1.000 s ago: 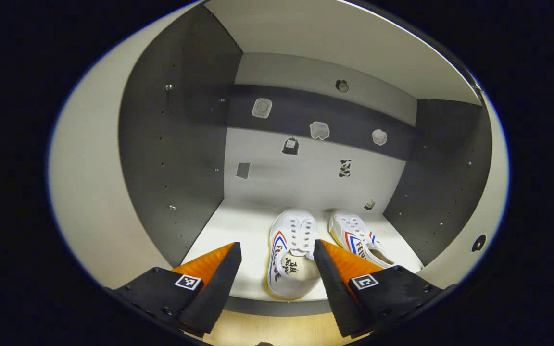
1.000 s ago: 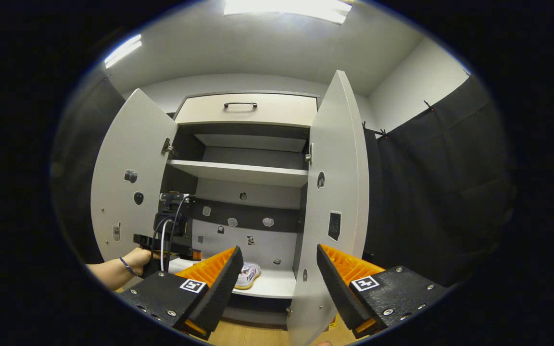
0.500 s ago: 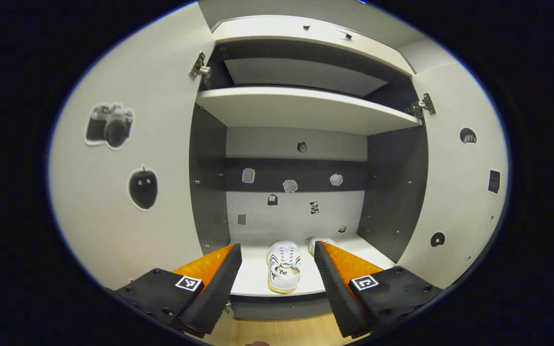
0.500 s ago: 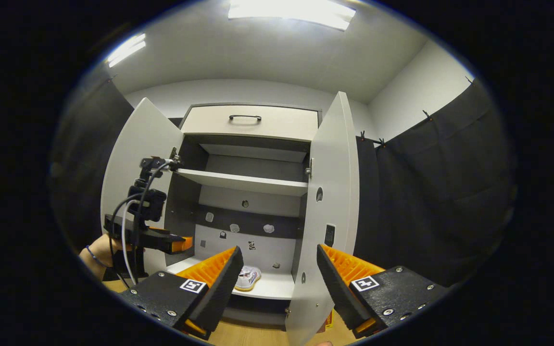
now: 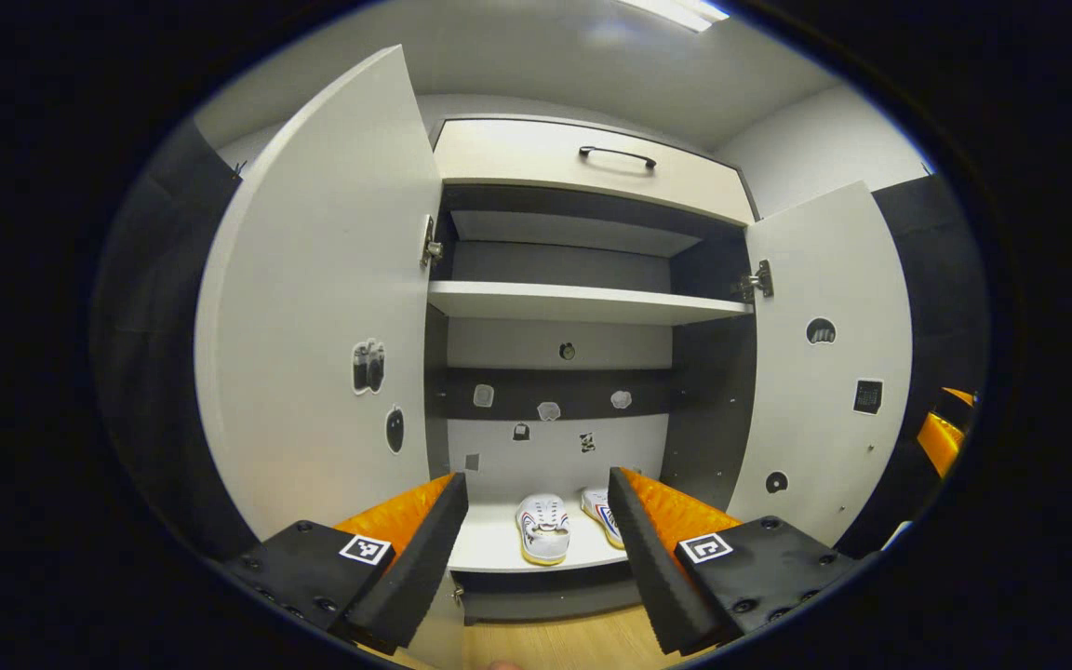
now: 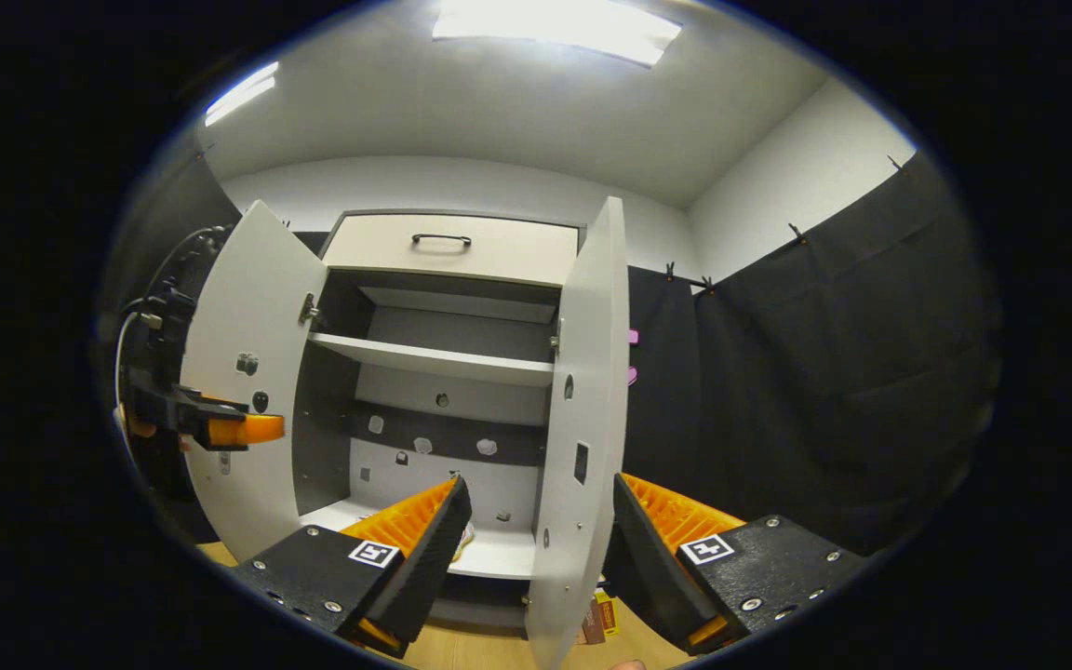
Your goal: Grab one shoe with the right hand and put it into the shoe cabinet, grab the other shoe with the left hand and put it into the shoe cabinet; then close the right door with the right hand and the left door with the left hand.
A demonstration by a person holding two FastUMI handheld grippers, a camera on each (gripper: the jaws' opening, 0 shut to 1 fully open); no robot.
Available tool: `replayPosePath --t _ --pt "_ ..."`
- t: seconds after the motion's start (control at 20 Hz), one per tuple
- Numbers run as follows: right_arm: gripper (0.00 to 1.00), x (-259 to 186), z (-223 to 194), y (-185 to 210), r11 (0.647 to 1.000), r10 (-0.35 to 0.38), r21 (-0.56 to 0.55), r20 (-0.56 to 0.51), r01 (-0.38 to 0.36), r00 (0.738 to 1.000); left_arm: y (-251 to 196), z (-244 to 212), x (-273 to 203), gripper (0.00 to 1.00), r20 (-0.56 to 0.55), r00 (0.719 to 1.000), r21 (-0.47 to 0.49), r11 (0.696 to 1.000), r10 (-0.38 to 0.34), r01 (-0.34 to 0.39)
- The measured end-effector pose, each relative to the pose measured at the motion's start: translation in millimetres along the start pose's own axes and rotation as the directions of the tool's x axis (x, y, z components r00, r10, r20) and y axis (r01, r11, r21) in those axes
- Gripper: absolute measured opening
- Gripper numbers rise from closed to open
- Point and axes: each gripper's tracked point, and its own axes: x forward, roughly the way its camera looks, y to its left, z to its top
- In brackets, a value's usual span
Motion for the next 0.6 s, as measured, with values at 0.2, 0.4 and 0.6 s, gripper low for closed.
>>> replayPosePath --t 0.2,0.4,0.6 --pt "0.94 1 -11 -39 0.997 -0.080 -0.019 -0.023 0.080 0.996 18 13 -36 0.96 0.020 1.000 0.015 1.000 0.010 -0.010" --pt "0.94 5 -29 -74 0.989 -0.145 -0.007 -0.061 0.145 0.987 42 24 -64 0.96 0.047 0.998 0.022 0.999 0.034 -0.035" --pt "0.94 12 -64 -105 0.976 -0.215 0.001 -0.134 0.217 0.967 61 20 -90 0.94 0.030 0.999 -0.005 0.999 0.036 -0.036"
